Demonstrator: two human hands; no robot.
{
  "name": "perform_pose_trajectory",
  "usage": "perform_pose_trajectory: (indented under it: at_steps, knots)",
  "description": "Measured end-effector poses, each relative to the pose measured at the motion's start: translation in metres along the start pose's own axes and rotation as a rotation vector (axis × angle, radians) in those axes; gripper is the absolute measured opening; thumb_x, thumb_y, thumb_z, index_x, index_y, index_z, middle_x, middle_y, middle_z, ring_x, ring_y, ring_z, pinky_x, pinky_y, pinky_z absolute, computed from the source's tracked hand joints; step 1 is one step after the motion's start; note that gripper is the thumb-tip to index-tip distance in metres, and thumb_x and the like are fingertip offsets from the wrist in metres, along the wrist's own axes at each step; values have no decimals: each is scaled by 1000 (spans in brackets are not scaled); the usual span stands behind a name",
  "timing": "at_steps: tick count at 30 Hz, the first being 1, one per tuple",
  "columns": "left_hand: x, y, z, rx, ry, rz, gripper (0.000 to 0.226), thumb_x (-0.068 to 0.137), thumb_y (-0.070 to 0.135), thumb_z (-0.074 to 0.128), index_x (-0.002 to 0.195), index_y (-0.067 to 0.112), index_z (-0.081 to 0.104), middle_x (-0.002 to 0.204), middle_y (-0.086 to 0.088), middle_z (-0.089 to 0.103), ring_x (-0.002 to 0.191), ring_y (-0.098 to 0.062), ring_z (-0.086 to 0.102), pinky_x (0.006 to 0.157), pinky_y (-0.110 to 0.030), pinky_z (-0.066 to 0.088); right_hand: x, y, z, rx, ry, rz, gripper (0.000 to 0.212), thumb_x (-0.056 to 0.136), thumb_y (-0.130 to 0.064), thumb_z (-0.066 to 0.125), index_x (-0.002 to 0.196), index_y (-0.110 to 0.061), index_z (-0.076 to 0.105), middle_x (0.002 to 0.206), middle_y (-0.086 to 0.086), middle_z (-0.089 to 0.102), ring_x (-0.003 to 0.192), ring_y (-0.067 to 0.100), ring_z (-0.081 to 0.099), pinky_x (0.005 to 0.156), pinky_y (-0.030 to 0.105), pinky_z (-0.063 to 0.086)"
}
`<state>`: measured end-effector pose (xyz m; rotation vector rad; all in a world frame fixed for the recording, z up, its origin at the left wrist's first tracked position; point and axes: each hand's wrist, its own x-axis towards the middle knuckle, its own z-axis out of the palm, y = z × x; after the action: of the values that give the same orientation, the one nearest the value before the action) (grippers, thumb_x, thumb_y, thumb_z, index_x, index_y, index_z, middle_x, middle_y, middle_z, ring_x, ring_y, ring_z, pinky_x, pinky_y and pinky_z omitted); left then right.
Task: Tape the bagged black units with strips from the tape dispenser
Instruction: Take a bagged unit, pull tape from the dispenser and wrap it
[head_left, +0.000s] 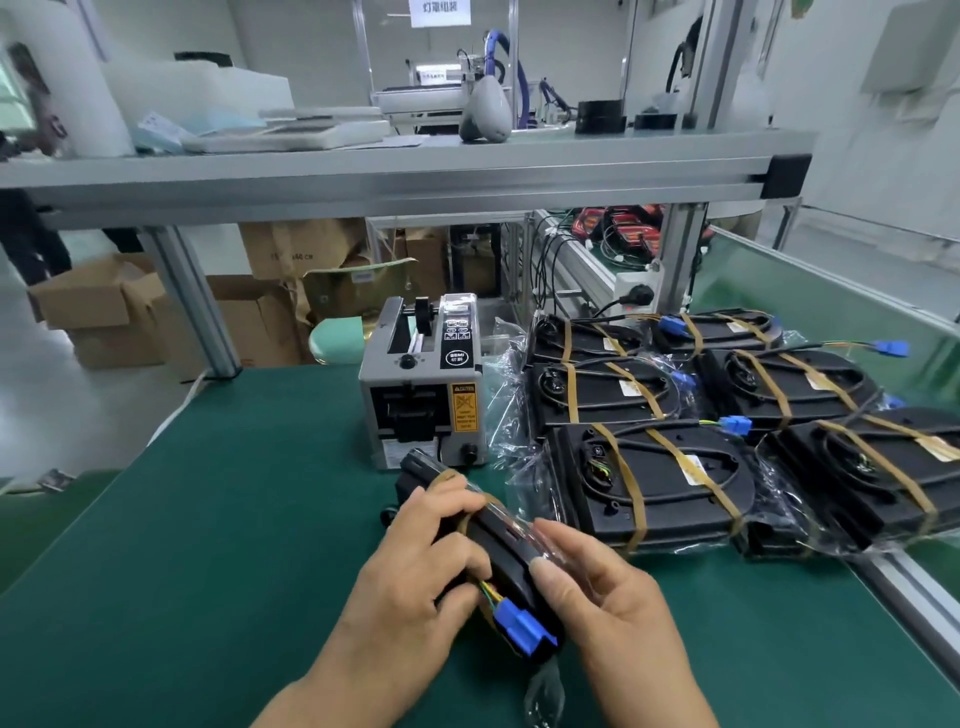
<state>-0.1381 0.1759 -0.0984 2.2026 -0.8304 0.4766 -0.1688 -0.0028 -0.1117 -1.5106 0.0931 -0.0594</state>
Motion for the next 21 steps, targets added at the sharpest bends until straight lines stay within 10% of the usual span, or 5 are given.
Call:
perform_pose_trajectory:
  at_steps: [4, 9, 13, 21]
  knots:
    - [9, -2, -35, -194, -27, -194, 49, 73, -7, 53, 90, 35, 71, 128, 20, 61, 127, 2, 50, 100, -8, 35, 0, -5, -3, -37, -14, -11, 27, 88, -2, 69, 107, -20, 73, 93, -13, 78, 92, -1, 72, 76, 9, 51]
    - [62, -53, -35, -554, 518, -918, 16, 89, 12, 64, 88, 23, 76, 74, 8, 69, 60, -5, 57, 59, -20, 46, -7, 2, 10, -76, 79, -44, 26, 84, -8, 75, 107, -21, 76, 91, -12, 78, 93, 1, 72, 91, 24, 52]
    - [97, -87, -14, -853, 473, -1261, 11, 92, 17, 66, 82, 13, 66, 66, 2, 59, 50, -6, 42, 35, -15, 35, -9, 7, 18, -83, 189, -77, 27, 80, -11, 79, 90, -36, 79, 81, -13, 77, 83, -2, 72, 82, 15, 53]
    - [126, -94, -2, -989, 448, -1439, 15, 92, 27, 67, 83, 16, 62, 62, 7, 51, 47, -3, 42, 34, -15, 29, -10, 6, 20, -111, 233, -141, 48, 74, -17, 83, 82, -63, 69, 76, -16, 76, 73, -7, 70, 67, 0, 46]
